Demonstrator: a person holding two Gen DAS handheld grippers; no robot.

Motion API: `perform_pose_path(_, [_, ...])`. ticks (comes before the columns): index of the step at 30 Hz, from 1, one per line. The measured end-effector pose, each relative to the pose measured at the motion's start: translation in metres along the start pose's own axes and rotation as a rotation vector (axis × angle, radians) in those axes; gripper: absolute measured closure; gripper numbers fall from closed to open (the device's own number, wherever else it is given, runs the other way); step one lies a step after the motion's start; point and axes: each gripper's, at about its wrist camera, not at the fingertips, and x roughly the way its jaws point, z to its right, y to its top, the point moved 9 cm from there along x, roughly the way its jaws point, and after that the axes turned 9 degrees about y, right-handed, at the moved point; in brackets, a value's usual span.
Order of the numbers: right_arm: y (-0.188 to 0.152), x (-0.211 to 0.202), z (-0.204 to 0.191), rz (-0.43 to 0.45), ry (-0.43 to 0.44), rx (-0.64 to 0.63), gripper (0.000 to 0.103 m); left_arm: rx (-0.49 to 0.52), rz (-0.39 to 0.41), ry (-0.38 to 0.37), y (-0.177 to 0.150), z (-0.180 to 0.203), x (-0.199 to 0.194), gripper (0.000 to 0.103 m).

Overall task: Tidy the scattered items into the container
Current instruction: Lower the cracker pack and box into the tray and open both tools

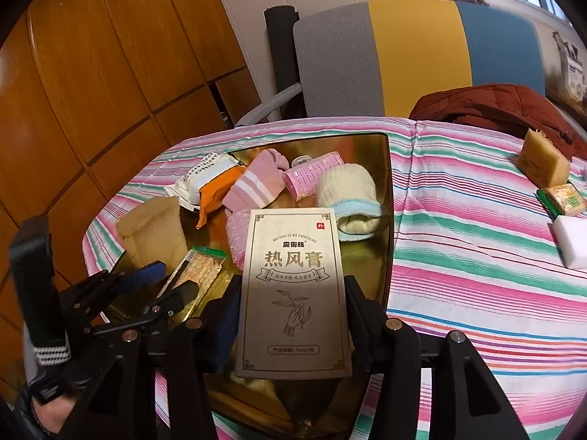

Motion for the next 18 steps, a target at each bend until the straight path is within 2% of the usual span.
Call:
perform_pose_path(6, [0.001, -0.005, -0.002, 0.008, 0.011, 0.005, 0.049, -0.018, -0.019, -0.027, -0.002, -0.006, 0.004, 0.053])
perform_pose_path(10, [-0.004, -0.011, -0.008, 0.002, 0.021, -0.027, 0.049, -0.072, -0.03, -0.194, -0.002, -0.002, -0.003, 0.053])
perform_pose_path(12, [-0.008, -0.011, -0.009, -0.005, 0.006, -0.049, 0.049, -0.068, -0.021, -0.191, -0.002, -0.005, -0.006, 0.053])
perform_pose_path(15, [-0.01, -0.009, -0.011, -0.009, -0.019, -0.085, 0.048, -0.043, -0.027, -0.148, -0.006, -0.007, -0.004, 0.052])
perform_pose_path(18, [-0.01, -0.004, -0.009, -0.023, -0.084, -0.127, 0.05, -0.042, -0.031, -0.124, -0.001, -0.006, 0.0, 0.053])
